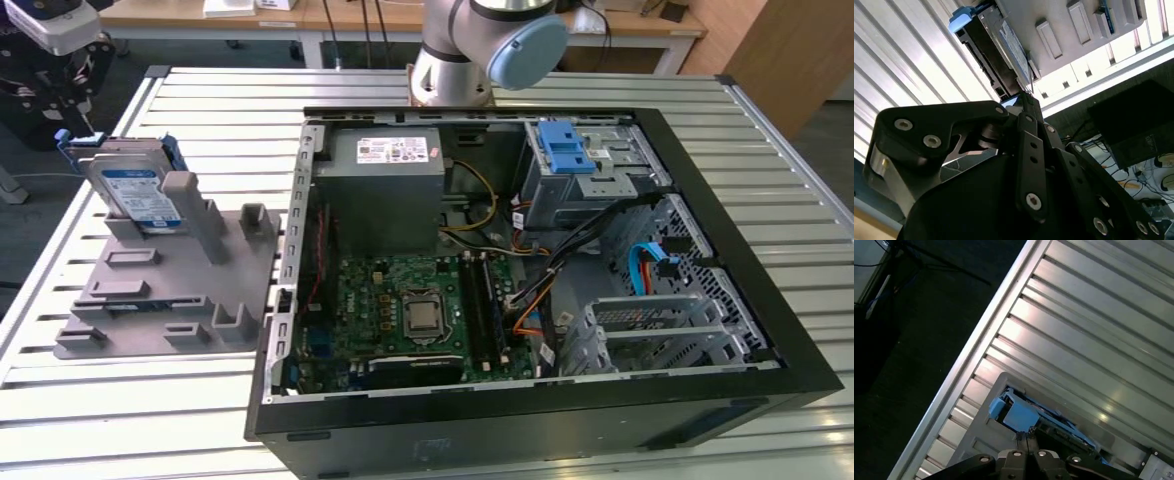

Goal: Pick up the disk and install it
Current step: 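Pick up the disk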

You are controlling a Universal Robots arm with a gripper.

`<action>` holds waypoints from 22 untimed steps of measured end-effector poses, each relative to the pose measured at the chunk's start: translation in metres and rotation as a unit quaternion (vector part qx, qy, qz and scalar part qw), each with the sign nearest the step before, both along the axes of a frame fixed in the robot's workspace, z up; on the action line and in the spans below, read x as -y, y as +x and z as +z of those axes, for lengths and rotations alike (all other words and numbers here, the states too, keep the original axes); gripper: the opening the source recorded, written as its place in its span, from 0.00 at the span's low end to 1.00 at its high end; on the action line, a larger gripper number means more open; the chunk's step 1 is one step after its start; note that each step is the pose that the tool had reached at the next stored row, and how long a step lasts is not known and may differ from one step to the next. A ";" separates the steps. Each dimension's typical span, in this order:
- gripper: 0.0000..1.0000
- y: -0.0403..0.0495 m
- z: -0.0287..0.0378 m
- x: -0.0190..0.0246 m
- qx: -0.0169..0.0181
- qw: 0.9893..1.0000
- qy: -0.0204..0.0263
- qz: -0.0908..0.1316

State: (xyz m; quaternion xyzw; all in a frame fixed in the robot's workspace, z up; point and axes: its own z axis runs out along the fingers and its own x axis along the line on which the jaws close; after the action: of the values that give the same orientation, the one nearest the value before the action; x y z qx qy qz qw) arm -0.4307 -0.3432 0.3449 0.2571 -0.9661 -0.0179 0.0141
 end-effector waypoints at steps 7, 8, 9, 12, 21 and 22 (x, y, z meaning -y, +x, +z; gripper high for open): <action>0.11 0.0000 -0.0002 0.0001 0.002 0.999 0.003 0.040; 0.11 0.0000 -0.0003 0.0001 0.002 0.999 0.003 0.047; 0.11 0.0000 -0.0003 0.0001 0.002 0.999 0.003 0.054; 0.11 0.0000 -0.0006 0.0000 0.002 0.997 0.003 0.075; 0.11 0.0000 -0.0014 0.0000 0.003 0.990 0.003 0.143; 0.11 0.0000 -0.0014 0.0001 0.003 0.989 0.003 0.147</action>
State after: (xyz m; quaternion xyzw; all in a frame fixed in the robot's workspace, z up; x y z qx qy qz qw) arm -0.4308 -0.3433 0.3436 0.3960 -0.9180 -0.0179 0.0132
